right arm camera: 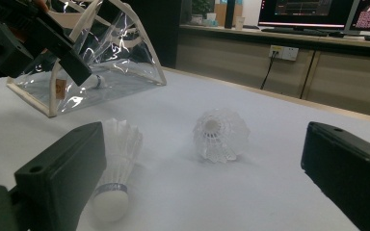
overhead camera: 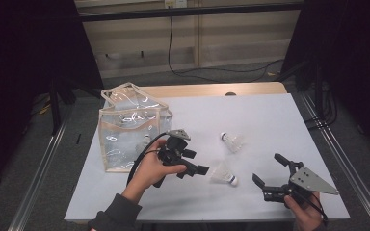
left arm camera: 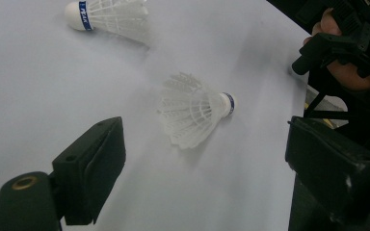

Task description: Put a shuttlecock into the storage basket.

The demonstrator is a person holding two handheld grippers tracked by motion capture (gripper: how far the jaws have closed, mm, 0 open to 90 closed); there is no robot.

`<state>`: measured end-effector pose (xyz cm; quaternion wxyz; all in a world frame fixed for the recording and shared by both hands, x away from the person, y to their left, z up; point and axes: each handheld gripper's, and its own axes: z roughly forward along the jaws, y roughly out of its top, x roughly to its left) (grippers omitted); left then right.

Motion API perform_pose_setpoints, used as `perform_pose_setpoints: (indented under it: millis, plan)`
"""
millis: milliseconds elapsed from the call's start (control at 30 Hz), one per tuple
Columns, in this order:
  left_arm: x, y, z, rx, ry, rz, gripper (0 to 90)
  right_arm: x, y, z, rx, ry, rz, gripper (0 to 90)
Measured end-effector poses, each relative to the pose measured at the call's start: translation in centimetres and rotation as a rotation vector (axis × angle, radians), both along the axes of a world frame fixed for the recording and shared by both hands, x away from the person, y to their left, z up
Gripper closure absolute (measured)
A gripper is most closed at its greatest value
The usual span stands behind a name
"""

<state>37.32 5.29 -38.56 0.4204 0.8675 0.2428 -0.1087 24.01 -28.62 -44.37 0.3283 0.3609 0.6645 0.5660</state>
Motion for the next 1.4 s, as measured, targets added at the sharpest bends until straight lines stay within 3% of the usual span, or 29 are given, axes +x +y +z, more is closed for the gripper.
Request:
perform_pose_setpoints:
  millis: [633, 1400]
  plan:
    - [-0.4, -0.9, -0.8, 0.020, 0.001, -0.026, 16.1, 0.0, 0.0, 0.0, -0.002, -0.001, 0.000, 1.7]
    - [-0.6, -2.1, -2.4, 0.015, 0.018, -0.042, 19.4, 0.0, 0.0, 0.0, -0.002, 0.002, 0.003, 1.7]
